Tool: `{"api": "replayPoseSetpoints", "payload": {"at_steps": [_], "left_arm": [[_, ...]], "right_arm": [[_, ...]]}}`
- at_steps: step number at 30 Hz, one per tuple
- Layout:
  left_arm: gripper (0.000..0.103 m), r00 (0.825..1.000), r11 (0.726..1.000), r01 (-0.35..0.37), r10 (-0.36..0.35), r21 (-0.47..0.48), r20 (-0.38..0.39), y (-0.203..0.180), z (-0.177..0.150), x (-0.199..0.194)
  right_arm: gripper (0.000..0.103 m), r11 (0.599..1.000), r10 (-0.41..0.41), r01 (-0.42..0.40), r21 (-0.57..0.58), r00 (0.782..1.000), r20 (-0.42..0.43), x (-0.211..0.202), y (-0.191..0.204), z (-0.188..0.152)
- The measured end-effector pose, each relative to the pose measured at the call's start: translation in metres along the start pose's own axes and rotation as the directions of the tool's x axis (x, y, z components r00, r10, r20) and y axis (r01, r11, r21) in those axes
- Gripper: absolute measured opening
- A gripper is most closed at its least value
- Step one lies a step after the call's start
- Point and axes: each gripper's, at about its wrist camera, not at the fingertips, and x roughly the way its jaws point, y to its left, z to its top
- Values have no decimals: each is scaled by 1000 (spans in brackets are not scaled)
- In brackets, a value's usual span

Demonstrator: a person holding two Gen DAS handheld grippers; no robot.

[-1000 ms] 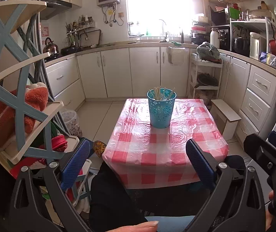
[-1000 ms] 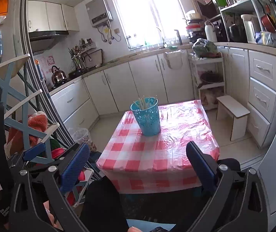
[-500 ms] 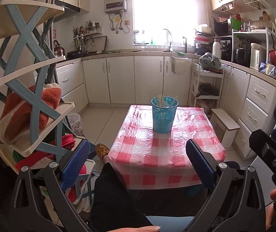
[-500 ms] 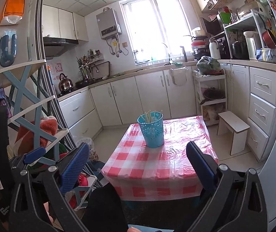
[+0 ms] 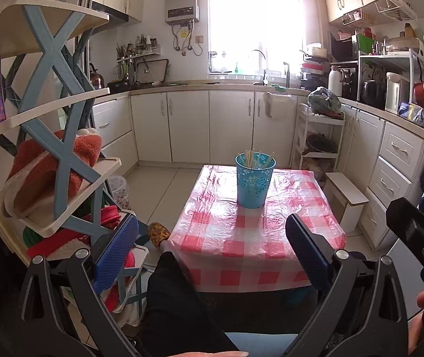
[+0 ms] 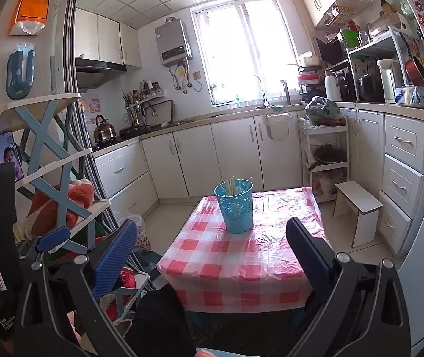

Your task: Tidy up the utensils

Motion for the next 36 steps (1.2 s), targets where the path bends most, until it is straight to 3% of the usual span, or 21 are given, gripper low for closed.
{"api": "replayPoseSetpoints", "payload": {"at_steps": [36], "left_arm": [[95,1000,1000,-5,5,4,0,0,-4,-2]], "right_arm": [[96,1000,-1,1,4,1000,-10,2,0,-1]]}}
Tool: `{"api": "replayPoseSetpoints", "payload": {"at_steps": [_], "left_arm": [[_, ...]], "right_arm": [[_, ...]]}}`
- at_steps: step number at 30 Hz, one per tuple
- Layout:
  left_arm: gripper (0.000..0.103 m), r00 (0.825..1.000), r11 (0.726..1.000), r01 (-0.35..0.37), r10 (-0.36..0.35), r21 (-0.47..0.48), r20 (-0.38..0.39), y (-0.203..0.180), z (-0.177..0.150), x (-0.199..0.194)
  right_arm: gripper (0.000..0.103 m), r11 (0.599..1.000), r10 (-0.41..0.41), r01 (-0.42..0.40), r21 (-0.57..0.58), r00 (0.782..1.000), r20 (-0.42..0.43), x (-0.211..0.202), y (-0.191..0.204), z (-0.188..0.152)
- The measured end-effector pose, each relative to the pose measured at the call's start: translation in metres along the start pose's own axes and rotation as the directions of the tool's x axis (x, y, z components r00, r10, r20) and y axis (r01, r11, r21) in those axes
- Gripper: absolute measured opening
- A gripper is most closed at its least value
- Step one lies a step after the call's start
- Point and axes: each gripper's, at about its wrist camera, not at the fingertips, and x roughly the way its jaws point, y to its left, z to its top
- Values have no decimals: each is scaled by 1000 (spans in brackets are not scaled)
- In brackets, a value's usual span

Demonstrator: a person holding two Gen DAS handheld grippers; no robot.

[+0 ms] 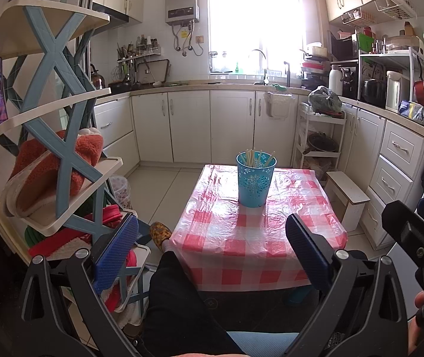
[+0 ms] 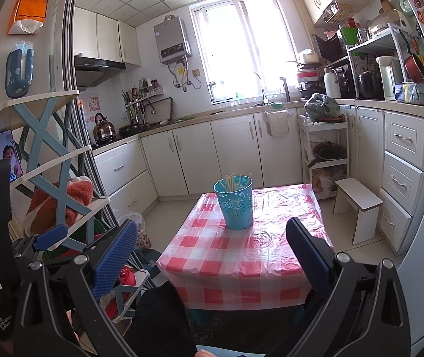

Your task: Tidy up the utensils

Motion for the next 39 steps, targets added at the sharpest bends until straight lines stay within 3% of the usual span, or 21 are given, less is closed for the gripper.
{"api": "replayPoseSetpoints", "payload": {"at_steps": [35,39], "left_arm": [[95,1000,1000,-5,5,9,-2,1,-1,-3],[95,1000,999,27,-27,40,4,-3,-3,0]], "right_arm": [[96,1000,1,-1,1,1000,0,1,0,0],[96,1000,-6,6,4,1000,2,-1,-3,-3]]}}
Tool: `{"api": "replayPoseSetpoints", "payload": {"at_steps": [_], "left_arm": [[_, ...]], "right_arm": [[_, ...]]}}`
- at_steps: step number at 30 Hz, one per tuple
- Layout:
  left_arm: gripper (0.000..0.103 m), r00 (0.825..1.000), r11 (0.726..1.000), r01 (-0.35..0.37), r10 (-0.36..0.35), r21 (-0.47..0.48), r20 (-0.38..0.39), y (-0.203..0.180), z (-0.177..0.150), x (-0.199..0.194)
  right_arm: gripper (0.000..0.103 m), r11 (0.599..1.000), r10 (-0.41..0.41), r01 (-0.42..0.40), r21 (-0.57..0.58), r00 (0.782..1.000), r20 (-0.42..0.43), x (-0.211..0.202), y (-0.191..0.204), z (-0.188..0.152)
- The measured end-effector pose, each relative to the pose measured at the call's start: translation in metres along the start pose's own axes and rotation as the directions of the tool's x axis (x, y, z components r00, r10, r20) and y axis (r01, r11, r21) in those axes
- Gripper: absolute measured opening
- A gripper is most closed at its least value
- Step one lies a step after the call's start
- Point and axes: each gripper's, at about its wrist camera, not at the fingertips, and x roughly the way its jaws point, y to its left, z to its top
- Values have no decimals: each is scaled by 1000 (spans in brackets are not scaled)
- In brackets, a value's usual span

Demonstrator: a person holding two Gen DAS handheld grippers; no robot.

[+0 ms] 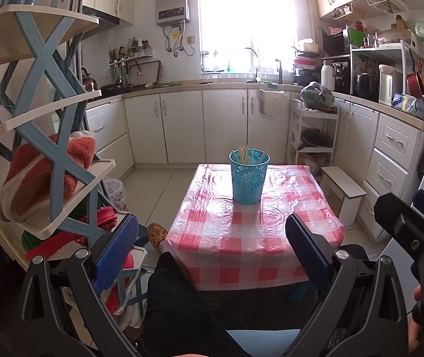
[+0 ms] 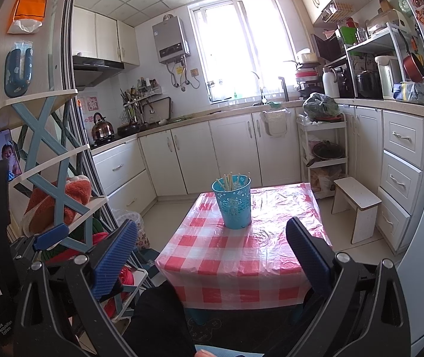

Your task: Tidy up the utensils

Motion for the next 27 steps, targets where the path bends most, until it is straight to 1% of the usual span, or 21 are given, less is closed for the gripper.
{"api": "replayPoseSetpoints", "payload": {"at_steps": [2,4,6,9,15,20,23,27], "left_arm": [[95,999,999,-42,41,26,31,-4,-2,-3],[95,998,998,-52,50,37,40,-5,-1,-4],[95,998,997,-59,58,41,30,-5,-1,-1],[95,999,998,-50,50,25,5,-2,-1,2],[95,999,999,-48,48,12,4,4,-1,6],[95,999,999,-35,35,-3,-24,6,0,18],[95,999,1000,-19,20,19,-39,-1,-1,26],[95,999,998,-25,28,52,-45,-11,-3,33]], "right_arm": [[96,1000,-7,7,6,1000,5,-1,-3,-2],[96,1000,-13,13,13,1000,7,-1,-6,-4],[96,1000,-17,17,14,1000,5,-1,-7,-5],[96,1000,-19,19,14,1000,3,-1,-7,-6],[96,1000,-17,17,7,1000,-4,1,-5,-6],[96,1000,-18,18,-1,999,-27,11,-8,-5],[96,1000,-21,22,9,999,-41,16,-14,-7],[96,999,-24,26,36,998,-54,25,-18,-6]]}}
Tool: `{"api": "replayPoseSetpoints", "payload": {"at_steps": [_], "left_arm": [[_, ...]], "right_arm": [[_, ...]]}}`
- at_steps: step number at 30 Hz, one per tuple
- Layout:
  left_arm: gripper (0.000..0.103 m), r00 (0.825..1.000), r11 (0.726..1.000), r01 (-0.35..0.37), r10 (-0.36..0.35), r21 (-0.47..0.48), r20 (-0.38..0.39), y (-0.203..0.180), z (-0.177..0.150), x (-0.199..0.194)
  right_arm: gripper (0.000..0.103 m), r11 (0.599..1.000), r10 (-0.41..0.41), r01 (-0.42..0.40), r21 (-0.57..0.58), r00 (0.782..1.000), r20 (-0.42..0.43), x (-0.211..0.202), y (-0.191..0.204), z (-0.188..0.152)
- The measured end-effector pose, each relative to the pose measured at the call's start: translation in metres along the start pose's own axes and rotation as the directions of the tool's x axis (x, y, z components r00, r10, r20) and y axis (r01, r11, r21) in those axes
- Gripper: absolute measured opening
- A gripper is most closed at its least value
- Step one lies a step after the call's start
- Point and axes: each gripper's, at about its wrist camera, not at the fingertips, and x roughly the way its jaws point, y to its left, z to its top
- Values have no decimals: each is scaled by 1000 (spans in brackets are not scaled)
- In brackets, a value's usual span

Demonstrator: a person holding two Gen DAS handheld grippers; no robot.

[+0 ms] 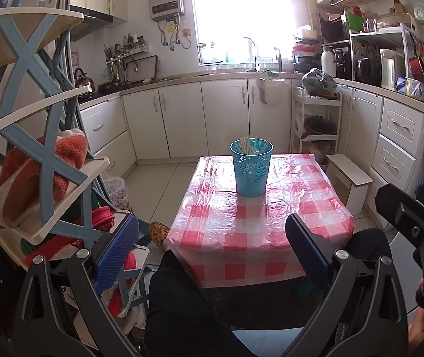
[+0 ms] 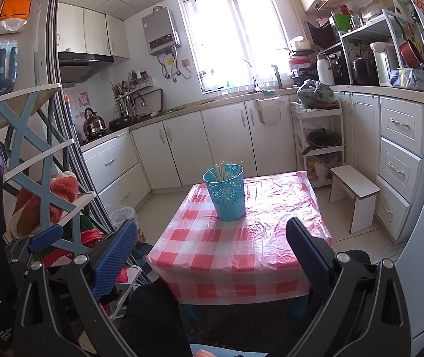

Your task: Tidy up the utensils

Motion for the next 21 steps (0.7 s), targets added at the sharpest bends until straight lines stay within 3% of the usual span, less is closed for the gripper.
{"api": "replayPoseSetpoints", "payload": {"at_steps": [7,21], "left_arm": [[95,999,1000,-5,5,0,-35,-5,3,21],[95,987,999,3,-8,-33,-162,9,10,109]], "right_arm": [[96,1000,-16,16,13,999,-29,19,-4,3],[96,999,-48,52,16,979,-198,102,-8,-1]]}}
